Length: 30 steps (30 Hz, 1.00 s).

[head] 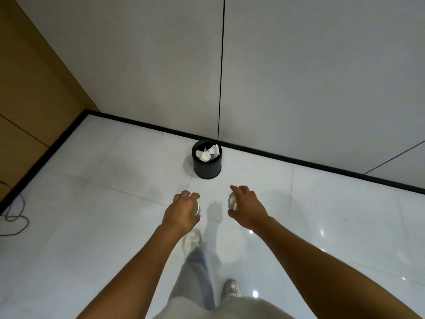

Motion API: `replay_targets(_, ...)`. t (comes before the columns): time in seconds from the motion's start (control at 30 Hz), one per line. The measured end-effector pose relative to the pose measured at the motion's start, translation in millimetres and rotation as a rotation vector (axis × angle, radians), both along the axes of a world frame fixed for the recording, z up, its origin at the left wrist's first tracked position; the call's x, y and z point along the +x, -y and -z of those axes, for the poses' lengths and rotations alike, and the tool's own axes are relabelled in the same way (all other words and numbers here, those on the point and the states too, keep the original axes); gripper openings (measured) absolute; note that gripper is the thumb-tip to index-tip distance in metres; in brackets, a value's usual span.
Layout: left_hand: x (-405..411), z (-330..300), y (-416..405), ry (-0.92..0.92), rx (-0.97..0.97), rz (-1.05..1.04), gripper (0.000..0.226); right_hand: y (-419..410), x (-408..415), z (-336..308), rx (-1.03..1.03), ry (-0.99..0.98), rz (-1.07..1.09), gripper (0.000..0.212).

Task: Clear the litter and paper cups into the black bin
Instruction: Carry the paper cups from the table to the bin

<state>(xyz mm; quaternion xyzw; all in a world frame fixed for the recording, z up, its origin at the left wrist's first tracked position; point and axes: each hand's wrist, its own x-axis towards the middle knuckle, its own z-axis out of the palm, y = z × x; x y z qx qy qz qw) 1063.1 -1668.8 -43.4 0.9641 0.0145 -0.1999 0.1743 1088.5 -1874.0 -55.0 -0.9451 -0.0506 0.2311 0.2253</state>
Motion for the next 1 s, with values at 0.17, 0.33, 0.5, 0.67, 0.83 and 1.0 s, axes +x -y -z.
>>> replay_targets(0.17, 110, 17, -38, -0.011, 0.012, 0.037, 0.056, -38, 101, 20, 0.008, -0.015, 0.04, 0.074)
replay_targets(0.33, 214, 29, -73, -0.047, 0.004, 0.113, 0.056, -75, 188, 35, 0.036, -0.06, 0.149, 0.073)
replay_targets(0.5, 302, 36, -96, -0.075, 0.027, 0.192, 0.057, -98, 253, 47, 0.063, -0.105, 0.241, 0.073)
replay_targets(0.67, 379, 52, -96, -0.084, 0.02, 0.283, 0.056, -101, 308, 66, 0.074, -0.143, 0.357, 0.073)
replay_targets(0.83, 449, 72, -90, -0.105, 0.047, 0.388, 0.058, -99, 361, 91, 0.089, -0.173, 0.457, 0.069)
replay_targets(1.0, 514, 89, -81, -0.133, 0.077, 0.476, 0.058, -97, 410, 107, 0.127, -0.204, 0.567, 0.067)
